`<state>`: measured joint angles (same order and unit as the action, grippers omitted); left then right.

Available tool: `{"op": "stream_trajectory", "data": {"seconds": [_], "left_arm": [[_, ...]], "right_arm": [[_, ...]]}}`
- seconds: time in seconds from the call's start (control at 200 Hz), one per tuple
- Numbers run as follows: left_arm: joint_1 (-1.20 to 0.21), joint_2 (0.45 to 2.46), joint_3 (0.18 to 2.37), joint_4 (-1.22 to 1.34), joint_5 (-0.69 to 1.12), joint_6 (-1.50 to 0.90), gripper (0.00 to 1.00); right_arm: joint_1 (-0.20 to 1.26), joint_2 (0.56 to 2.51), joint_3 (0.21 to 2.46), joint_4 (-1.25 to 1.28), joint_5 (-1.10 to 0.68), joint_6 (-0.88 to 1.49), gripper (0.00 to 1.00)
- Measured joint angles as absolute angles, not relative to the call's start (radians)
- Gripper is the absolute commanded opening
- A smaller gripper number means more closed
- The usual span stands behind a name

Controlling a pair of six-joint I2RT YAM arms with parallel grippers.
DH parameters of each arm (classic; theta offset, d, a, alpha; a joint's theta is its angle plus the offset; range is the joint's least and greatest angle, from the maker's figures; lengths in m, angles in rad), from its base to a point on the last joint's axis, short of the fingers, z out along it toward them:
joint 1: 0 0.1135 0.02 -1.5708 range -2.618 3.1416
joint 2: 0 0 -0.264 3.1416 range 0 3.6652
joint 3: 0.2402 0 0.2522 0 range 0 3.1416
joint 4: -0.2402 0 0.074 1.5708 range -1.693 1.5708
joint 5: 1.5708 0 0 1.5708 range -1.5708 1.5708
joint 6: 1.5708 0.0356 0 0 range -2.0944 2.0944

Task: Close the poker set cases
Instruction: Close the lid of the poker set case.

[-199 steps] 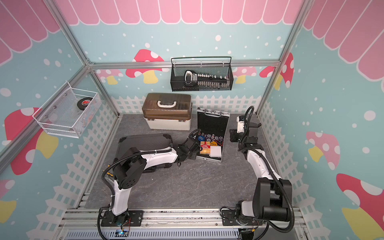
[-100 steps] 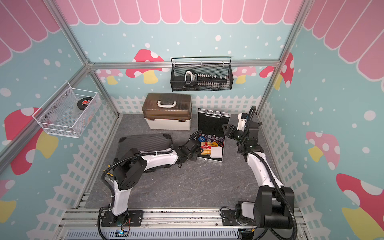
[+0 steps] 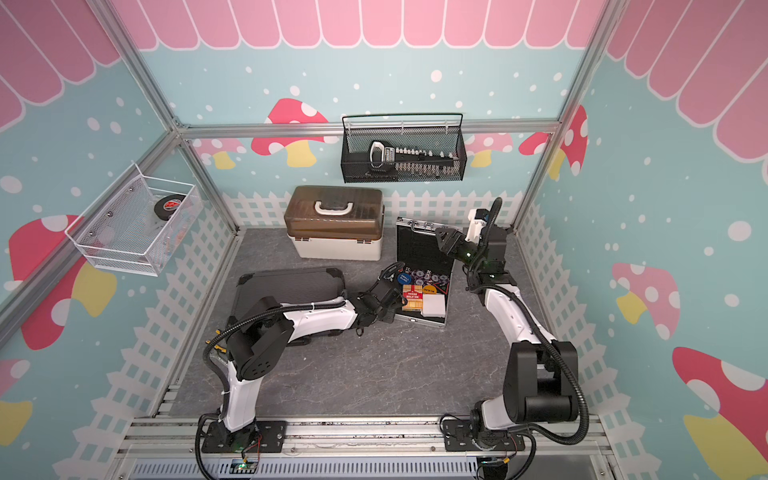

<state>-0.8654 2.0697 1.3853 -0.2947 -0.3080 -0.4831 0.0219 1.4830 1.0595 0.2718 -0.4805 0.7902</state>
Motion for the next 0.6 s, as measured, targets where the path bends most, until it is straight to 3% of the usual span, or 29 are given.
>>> {"op": "stream_trajectory", "data": {"seconds": [0.6], "left_arm": [[-0.865, 2.070, 1.385, -0.295, -0.307, -0.483, 0.06]], "right_arm": [[0.061, 1.570, 1.084, 0.294, -0.397, 0.814, 0.48]]}}
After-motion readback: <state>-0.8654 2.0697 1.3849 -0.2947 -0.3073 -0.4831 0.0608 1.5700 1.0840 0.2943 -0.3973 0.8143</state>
